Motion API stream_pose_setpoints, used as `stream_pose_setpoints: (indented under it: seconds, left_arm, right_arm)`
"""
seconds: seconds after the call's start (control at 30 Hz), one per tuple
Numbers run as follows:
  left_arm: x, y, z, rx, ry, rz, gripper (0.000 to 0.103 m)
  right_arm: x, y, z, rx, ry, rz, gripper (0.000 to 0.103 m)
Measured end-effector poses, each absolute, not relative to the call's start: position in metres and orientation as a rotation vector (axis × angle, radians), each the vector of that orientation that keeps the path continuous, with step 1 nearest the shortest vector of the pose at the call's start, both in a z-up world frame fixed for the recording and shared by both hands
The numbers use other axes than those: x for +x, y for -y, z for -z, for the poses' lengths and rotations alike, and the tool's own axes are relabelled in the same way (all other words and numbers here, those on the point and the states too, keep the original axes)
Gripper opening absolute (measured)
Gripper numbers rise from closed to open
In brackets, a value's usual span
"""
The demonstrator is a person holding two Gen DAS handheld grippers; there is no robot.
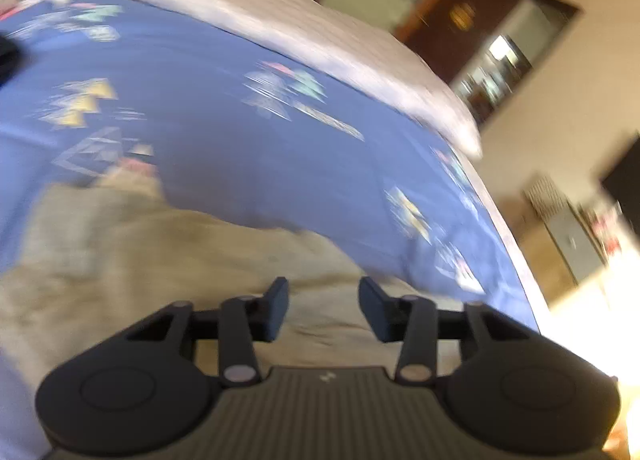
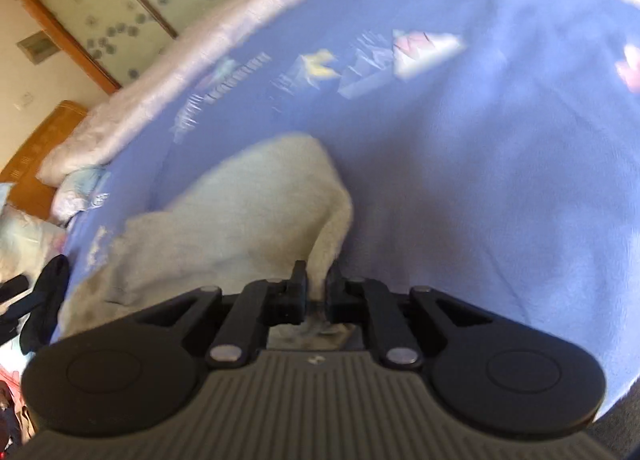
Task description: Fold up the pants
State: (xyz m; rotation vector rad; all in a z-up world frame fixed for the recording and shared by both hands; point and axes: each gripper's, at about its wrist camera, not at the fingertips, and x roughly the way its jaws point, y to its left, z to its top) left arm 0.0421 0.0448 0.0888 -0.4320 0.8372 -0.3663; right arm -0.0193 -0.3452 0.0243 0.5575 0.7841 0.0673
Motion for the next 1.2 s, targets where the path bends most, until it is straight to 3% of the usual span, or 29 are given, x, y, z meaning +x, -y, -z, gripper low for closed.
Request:
stream_pose_setpoints:
  seconds: [0.2, 0.33, 0.37, 0.47, 0.57, 0.6, 0.63, 0.7, 0.8, 0.87, 0.9, 1.2]
  left_arm:
    - [0.058, 0.047, -0.103, -0.295, -0.926, 0.602, 0.082]
    - [0.074, 0.077, -0.098, -0.185, -0.994, 0.618, 0.083]
    - [0.075, 0.083, -0.094, -0.153, -1.016, 0.615, 0.075]
    - [0.079, 0.095, -0.078, -0.066, -1.08, 0.618, 0.02]
    - [0.077, 0.08, -0.081, -0.078, -1.052, 0.592, 0.016]
    - [0.081, 0.071, -0.083, -0.119, -1.05, 0.589, 0.015]
    - [0.084, 0.059, -0.086, -0.165, -1.047, 0.582, 0.015]
    - [0.088, 0.036, -0.092, -0.223, -1.038, 0.563, 0.015]
    - [0.088, -0.001, -0.105, -0.279, -1.012, 0.539, 0.015]
    - [0.088, -0.025, -0.115, -0.308, -0.988, 0.517, 0.015]
    - [0.088, -0.04, -0.118, -0.328, -0.983, 0.505, 0.015]
    - [0.084, -0.182, -0.116, -0.481, -0.927, 0.284, 0.016]
  right_arm:
    - [-0.041, 0.264, -0.086, 0.207, -0.596, -0.258, 0.011]
    - [-0.051, 0.218, -0.087, 0.029, -0.564, -0.342, 0.011]
    - [-0.053, 0.209, -0.086, 0.001, -0.557, -0.358, 0.011]
    - [-0.055, 0.198, -0.089, -0.026, -0.541, -0.399, 0.012]
    - [-0.055, 0.194, -0.088, -0.046, -0.55, -0.406, 0.017]
    - [-0.058, 0.198, -0.087, -0.029, -0.544, -0.412, 0.023]
    - [-0.06, 0.202, -0.087, -0.017, -0.534, -0.417, 0.046]
    - [-0.065, 0.204, -0.084, -0.031, -0.518, -0.407, 0.074]
    - [-0.058, 0.196, -0.067, -0.083, -0.564, -0.423, 0.071]
    - [-0.046, 0.186, -0.055, -0.105, -0.631, -0.437, 0.044]
    - [-0.039, 0.18, -0.051, -0.11, -0.671, -0.44, 0.012]
    - [-0.026, 0.095, -0.093, -0.113, -0.587, -0.692, 0.011]
